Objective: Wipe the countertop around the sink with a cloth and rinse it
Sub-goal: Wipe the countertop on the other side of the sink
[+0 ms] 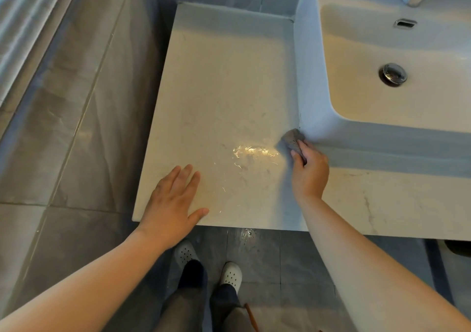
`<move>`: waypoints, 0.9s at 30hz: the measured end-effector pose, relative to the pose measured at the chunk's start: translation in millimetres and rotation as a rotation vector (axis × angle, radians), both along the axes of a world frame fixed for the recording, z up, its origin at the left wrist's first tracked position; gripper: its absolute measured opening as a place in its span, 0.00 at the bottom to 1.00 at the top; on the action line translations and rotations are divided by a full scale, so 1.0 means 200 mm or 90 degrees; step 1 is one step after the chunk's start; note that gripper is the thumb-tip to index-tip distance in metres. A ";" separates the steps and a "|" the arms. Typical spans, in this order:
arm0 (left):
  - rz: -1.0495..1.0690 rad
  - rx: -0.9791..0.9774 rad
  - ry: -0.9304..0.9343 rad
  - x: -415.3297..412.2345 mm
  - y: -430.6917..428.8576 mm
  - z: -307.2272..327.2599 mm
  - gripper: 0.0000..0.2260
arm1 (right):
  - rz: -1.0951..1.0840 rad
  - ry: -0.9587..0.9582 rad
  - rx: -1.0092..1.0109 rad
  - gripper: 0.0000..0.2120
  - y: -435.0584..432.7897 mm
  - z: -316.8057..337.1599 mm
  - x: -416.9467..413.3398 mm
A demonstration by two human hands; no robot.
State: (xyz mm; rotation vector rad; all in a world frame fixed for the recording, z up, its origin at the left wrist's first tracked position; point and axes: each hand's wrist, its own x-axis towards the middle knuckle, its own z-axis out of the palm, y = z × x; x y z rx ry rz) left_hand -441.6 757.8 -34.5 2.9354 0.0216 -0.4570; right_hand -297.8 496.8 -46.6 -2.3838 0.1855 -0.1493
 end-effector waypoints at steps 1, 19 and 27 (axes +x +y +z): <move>-0.004 0.005 0.001 0.00 0.00 0.00 0.37 | -0.010 -0.002 -0.008 0.16 0.04 -0.01 -0.01; 0.155 -0.213 -0.163 -0.01 0.12 0.04 0.24 | 0.160 -0.066 -0.090 0.16 0.49 -0.06 -0.05; 0.193 -0.163 -0.105 -0.09 0.19 0.01 0.27 | 0.282 0.026 0.047 0.16 0.55 0.01 -0.36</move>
